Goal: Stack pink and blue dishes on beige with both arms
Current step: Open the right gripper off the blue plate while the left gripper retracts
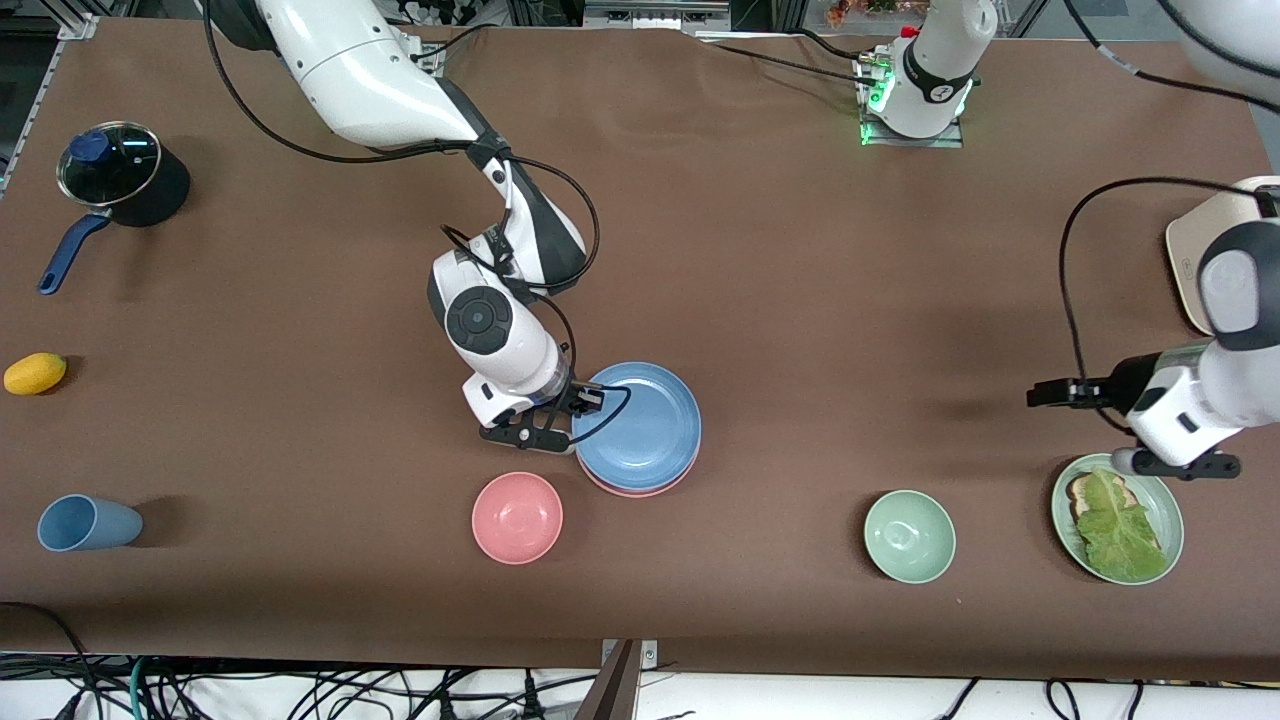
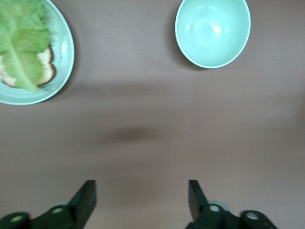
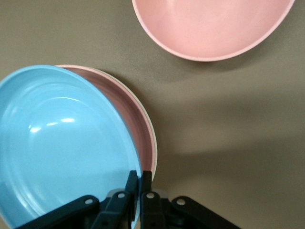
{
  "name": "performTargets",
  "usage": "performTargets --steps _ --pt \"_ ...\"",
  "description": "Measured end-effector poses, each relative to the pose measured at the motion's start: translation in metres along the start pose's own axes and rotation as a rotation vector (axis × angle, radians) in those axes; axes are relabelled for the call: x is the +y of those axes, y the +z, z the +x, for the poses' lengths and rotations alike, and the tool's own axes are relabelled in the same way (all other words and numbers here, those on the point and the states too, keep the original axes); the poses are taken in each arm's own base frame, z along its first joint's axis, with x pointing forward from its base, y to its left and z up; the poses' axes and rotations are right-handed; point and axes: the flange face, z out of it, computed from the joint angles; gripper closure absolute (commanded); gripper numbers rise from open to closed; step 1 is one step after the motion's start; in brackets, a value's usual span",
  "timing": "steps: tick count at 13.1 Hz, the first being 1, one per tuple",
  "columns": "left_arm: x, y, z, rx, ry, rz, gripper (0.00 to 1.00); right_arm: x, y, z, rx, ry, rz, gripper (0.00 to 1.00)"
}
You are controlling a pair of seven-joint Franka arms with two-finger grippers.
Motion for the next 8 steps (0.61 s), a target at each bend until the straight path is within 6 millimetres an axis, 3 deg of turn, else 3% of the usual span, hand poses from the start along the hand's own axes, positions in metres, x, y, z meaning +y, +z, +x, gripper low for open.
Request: performTargets --steps 1,5,8 --pt "-0.001 -0.014 -0.007 0.005 -0.001 0.001 0.0 0.0 0.0 0.001 0.002 0.001 0.001 0.39" --pt "0.0 -0.061 -0.03 0.048 0.013 0.075 0.0 0.002 0.0 0.003 0.01 0.0 -0.004 0.03" --pt "0.003 -0.079 -0.042 0.07 0.018 0.083 0.0 0.008 -0.011 0.011 0.041 -0.031 -0.045 0.0"
